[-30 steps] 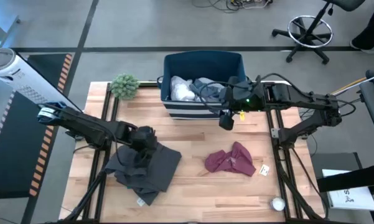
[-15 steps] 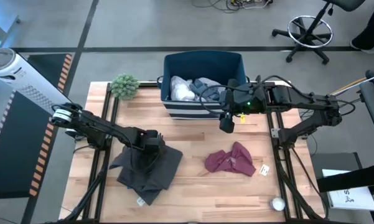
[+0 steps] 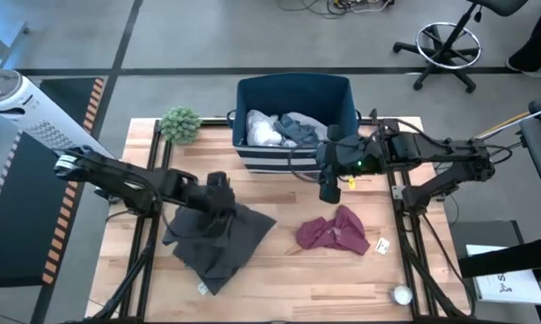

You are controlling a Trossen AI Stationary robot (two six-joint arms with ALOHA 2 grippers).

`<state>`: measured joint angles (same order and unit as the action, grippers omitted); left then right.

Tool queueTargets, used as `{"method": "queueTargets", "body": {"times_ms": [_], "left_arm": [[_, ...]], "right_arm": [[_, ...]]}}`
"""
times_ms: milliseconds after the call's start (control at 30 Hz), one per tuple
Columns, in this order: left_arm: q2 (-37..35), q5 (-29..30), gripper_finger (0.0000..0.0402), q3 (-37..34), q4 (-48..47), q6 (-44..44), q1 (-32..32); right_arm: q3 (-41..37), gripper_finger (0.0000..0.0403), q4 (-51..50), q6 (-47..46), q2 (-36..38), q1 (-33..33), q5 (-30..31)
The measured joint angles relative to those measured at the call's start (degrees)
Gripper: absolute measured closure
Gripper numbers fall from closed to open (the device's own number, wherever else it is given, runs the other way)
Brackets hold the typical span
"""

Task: Sort clothes
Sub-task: Put the black shorts into the blue laundry organizer

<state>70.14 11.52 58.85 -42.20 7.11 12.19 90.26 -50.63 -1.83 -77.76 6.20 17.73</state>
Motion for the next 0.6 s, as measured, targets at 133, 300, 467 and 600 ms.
{"method": "queueTargets", "body": {"times_ms": [133, 300, 467, 600], "left_arm": [[-4.2, 3.4, 0.0398, 5.2, -0.1, 0.0, 0.0], [-6.5, 7.6, 0.0399, 12.6, -0.1, -1.2, 0.0], [-5.8, 9.0, 0.0399, 20.5, 0.0, -4.3, 0.0], [-3.5, 9.1, 0.0399, 26.9, -0.1, -7.6, -0.1]], "right_arm": [[-3.8, 0.0289, 0.2, -1.9, 0.0, 3.3, 2.1], [-9.7, 0.0389, 4.5, -4.6, 0.0, 7.6, 4.0], [-14.6, 0.0391, 10.7, -7.7, 0.0, 11.5, 4.8], [-16.6, 0.0401, 13.7, -9.5, 0.0, 14.0, 4.9]]}}
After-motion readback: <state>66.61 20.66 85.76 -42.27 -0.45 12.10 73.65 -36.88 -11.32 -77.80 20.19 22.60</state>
